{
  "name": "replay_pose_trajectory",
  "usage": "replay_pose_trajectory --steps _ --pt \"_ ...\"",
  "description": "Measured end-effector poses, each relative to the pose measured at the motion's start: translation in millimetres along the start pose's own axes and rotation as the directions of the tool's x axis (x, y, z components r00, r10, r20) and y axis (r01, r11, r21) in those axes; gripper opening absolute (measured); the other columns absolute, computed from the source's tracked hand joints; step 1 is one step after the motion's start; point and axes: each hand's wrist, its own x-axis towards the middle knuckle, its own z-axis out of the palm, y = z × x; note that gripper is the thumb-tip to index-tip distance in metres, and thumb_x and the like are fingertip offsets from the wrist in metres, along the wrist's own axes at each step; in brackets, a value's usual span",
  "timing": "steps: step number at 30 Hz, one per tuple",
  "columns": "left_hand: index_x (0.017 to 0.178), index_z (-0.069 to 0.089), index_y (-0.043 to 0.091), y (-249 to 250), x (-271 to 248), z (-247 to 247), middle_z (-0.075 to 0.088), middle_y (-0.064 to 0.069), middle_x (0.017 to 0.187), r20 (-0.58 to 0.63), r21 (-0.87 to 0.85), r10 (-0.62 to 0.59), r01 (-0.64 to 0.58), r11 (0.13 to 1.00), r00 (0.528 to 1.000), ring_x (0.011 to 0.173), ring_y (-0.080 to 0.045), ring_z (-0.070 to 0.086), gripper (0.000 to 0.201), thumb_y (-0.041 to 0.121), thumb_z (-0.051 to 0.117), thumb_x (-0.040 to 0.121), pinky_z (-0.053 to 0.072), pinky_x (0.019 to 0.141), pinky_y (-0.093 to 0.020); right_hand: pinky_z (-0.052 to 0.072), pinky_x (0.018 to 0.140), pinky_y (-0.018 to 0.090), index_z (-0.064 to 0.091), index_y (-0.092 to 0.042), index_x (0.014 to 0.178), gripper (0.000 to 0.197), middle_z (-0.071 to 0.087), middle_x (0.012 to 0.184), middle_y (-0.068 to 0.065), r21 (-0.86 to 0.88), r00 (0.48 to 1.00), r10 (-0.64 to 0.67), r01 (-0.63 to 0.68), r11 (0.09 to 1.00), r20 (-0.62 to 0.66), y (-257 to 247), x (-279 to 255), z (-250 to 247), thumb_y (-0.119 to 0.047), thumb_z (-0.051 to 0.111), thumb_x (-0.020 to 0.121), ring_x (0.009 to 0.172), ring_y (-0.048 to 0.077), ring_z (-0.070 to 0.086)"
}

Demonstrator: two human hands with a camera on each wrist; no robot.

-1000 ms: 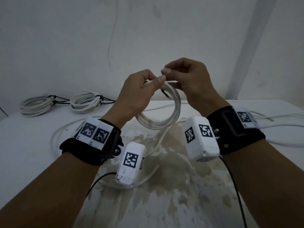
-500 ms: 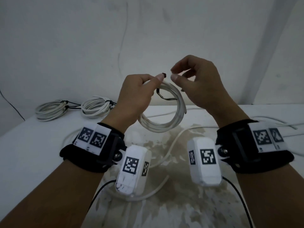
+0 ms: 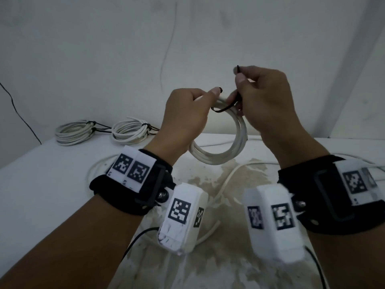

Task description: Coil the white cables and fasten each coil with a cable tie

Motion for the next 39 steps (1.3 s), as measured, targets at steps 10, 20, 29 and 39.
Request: replay_pose_trajectory --steps 10,20,29,39 --pt "0.096 0.066 -0.011 -6.6 7.1 -10.2 0.038 -0.008 0.066 -0.003 -0.135 -0.18 0.178 0.975 0.984 0.048 -0.016 0.023 0.046 0.035 0.062 0.095 0.02 0.043 -0.024 0.055 0.078 0.035 0.079 -0.023 0.102 0.018 0.077 0.085 -0.005 -0.349 0.979 -0.125 0.175 0.92 0.162 -6.4 -5.7 1.3 -0.02 0.066 0.09 0.076 0.013 0.069" --pt "0.092 0.074 0.004 -6.1 2.0 -2.9 0.04 -0.001 0.06 0.067 -0.136 -0.208 0.215 0.967 0.976 0.047 -0.015 0.024 0.034 0.035 0.059 0.097 0.021 0.044 -0.024 0.053 0.069 0.027 0.081 -0.022 0.095 0.014 0.065 0.066 -0.009 -0.371 0.985 -0.123 0.161 0.914 0.124 -2.5 -3.4 0.3 -0.021 0.068 0.088 0.069 0.013 0.067" --pt "0.09 0.072 0.001 -6.9 2.2 -3.8 0.038 -0.004 0.062 0.038 -0.151 -0.225 0.228 0.962 0.974 0.049 -0.016 0.023 0.036 0.034 0.06 0.097 0.021 0.046 -0.025 0.056 0.073 0.031 0.081 -0.022 0.096 0.015 0.069 0.07 -0.007 -0.371 0.986 -0.085 0.135 0.919 0.147 -1.7 -3.2 -1.0 -0.021 0.068 0.087 0.068 0.014 0.068" --pt "0.094 0.069 -0.005 -5.6 0.3 -2.7 0.035 -0.009 0.068 0.055 -0.107 -0.21 0.215 0.971 0.976 0.047 -0.016 0.023 0.04 0.033 0.058 0.097 0.021 0.043 -0.023 0.047 0.064 0.015 0.08 -0.02 0.09 0.012 0.063 0.064 -0.012 -0.344 0.988 -0.113 0.143 0.928 0.104 -3.3 -4.9 0.2 -0.018 0.07 0.086 0.068 0.009 0.066"
